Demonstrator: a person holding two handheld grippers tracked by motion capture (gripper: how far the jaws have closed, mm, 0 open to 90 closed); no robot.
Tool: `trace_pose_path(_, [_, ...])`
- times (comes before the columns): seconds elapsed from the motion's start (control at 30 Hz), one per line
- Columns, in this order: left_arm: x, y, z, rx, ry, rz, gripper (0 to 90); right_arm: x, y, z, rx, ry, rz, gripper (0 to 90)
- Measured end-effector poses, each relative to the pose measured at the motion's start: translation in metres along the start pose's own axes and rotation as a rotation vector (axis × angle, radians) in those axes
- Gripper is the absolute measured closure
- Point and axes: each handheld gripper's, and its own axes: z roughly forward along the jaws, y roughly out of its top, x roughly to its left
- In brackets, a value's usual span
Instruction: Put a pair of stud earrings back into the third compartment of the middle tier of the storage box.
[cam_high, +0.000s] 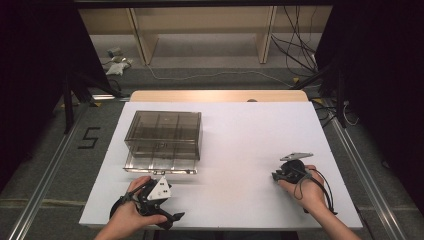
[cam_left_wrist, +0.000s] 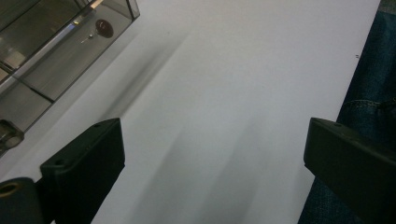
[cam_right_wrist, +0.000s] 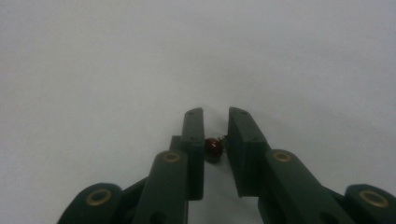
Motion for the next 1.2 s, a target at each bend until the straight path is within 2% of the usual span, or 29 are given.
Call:
trace_pose_path(0.63, [-0.0003,0.0001,-0.0002,0.002,-0.001,0.003,5.2,-0.0074,-0.0011,-0.0024,-0.015,0.050,0.062,81.1])
trace_pose_path(1.03, [-0.0003,0.0003,-0.0003,0.003,0.002,0.004,5.2,-0.0092,0.0004,-0.0079,-0.065,0.067,0.061,81.1])
trace_pose_path(1.2, [-0.0003,0.0001,-0.0001,0.000,0.002,0.001,5.2,-0.0091,0.0017,-0.0084,-0.087,0.077,0.037,81.1])
